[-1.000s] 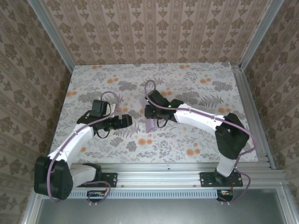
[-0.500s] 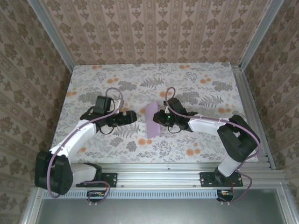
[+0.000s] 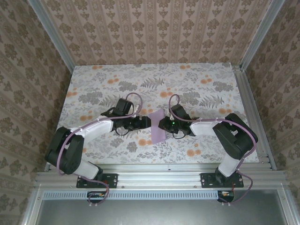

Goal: Fold a paper plane with a square sheet of paper (pick it up from the middle)
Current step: Fold the square sheet of paper in half at the center of the table.

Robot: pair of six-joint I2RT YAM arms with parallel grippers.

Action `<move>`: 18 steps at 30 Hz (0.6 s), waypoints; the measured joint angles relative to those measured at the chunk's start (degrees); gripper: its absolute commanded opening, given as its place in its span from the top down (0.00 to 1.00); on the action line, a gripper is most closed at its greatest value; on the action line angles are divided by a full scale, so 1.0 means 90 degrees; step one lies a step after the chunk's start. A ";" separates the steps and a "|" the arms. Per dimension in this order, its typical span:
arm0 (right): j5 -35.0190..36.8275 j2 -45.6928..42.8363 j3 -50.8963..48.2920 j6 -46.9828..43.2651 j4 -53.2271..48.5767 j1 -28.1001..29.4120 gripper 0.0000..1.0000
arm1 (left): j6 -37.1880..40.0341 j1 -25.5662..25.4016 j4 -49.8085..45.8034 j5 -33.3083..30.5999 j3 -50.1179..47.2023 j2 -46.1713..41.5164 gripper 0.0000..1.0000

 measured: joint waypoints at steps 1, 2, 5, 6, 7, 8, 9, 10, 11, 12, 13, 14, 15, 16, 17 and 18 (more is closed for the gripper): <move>0.0019 0.0010 -0.0027 -0.0002 0.0015 -0.0002 0.75 | -0.0029 -0.0039 0.0032 -0.0015 0.0015 0.0058 0.21; 0.0041 0.0019 -0.0061 -0.0005 0.0029 -0.0015 0.75 | -0.0063 -0.0087 0.0080 -0.0027 0.0034 0.0126 0.23; 0.0102 0.0022 -0.0119 -0.0005 0.0039 -0.0015 0.73 | -0.0131 -0.0194 0.0228 -0.0044 0.0085 0.0289 0.27; 0.0126 0.0022 -0.0136 -0.0005 0.0051 -0.0015 0.73 | -0.0158 -0.0226 0.0284 -0.0044 0.0095 0.0350 0.28; 0.0153 0.0022 -0.0151 -0.0007 0.0066 -0.0015 0.73 | -0.0180 -0.0248 0.0323 -0.0044 0.0102 0.0396 0.29; 0.0175 0.0022 -0.0175 -0.0005 0.0095 -0.0015 0.73 | -0.0204 -0.0277 0.0379 -0.0046 0.0112 0.0459 0.30; 0.0189 0.0022 -0.0197 -0.0002 0.0136 -0.0015 0.72 | -0.0226 -0.0308 0.0415 -0.0049 0.0117 0.0510 0.30; 0.0194 0.0022 -0.0214 -0.0002 0.0165 -0.0015 0.72 | -0.0236 -0.0335 0.0452 -0.0066 0.0119 0.0551 0.31; 0.0202 0.0022 -0.0236 0.0002 0.0216 -0.0015 0.71 | -0.0260 -0.0369 0.0491 -0.0087 0.0119 0.0588 0.31; 0.0204 0.0022 -0.0265 0.0017 0.0287 -0.0015 0.71 | -0.0284 -0.0413 0.0529 -0.0104 0.0121 0.0617 0.32; 0.0206 0.0019 -0.0284 0.0024 0.0328 -0.0015 0.71 | -0.0321 -0.0452 0.0563 -0.0117 0.0124 0.0639 0.34; 0.0209 0.0019 -0.0304 0.0046 0.0367 -0.0015 0.70 | -0.0345 -0.0488 0.0593 -0.0121 0.0134 0.0673 0.35; 0.0211 0.0015 -0.0328 0.0075 0.0427 -0.0015 0.70 | -0.0374 -0.0522 0.0624 -0.0138 0.0151 0.0714 0.36; 0.0216 0.0012 -0.0357 0.0124 0.0478 -0.0015 0.70 | -0.0398 -0.0537 0.0675 -0.0143 0.0163 0.0755 0.36; 0.0219 0.0007 -0.0396 0.0177 0.0554 -0.0015 0.70 | -0.0423 -0.0563 0.0731 -0.0163 0.0170 0.0794 0.37; 0.0223 0.0002 -0.0432 0.0231 0.0629 -0.0017 0.70 | -0.0449 -0.0576 0.0763 -0.0182 0.0172 0.0823 0.37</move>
